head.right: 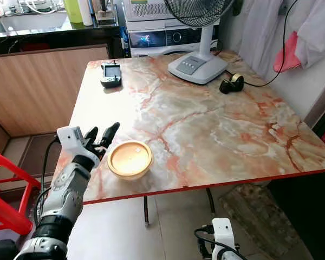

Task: Restocking fridge

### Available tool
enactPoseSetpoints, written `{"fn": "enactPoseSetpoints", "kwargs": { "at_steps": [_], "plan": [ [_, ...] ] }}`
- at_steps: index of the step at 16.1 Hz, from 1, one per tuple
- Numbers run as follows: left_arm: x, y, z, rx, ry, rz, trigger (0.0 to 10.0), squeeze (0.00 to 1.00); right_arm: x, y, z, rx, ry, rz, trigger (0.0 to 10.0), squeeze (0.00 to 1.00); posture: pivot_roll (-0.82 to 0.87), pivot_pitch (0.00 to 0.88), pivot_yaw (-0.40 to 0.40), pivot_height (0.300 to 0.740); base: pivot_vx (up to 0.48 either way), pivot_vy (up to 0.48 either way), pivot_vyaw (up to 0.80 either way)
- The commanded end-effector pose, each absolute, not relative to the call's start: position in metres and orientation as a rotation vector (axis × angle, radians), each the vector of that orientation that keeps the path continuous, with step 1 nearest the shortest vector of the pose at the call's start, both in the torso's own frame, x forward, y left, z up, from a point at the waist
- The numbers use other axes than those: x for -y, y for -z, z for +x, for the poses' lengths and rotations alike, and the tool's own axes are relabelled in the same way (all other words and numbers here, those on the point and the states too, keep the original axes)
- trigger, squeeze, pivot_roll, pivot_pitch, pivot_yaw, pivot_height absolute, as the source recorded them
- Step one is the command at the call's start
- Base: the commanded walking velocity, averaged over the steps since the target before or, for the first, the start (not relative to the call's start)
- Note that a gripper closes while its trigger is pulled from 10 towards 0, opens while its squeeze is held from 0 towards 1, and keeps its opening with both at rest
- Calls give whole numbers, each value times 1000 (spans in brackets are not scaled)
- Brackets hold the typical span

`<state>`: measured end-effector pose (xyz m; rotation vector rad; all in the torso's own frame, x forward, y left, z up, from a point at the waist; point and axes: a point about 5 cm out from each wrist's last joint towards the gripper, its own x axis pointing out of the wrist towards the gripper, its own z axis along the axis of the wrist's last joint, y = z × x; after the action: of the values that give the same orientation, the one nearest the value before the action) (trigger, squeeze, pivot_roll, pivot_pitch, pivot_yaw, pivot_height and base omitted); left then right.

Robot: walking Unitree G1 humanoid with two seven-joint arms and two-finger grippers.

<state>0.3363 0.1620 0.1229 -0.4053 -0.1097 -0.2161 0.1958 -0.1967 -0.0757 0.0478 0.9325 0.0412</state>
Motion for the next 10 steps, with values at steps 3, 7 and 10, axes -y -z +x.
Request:
{"fn": "enactPoseSetpoints", "kwargs": {
  "at_steps": [3,7,10],
  "plan": [
    [-166,-111,327,41,256,-360,10000,0,194,78,193,-947,-48,46,10000,0,64,0,46,740,0,0,0],
    [-173,-103,320,-1,225,-343,10000,0,190,80,190,-952,-48,53,10000,0,69,0,69,740,0,0,0],
    [-172,-97,315,-26,242,-320,10000,0,188,81,189,-954,-52,55,10000,0,66,0,71,740,0,0,0]
  ]
}}
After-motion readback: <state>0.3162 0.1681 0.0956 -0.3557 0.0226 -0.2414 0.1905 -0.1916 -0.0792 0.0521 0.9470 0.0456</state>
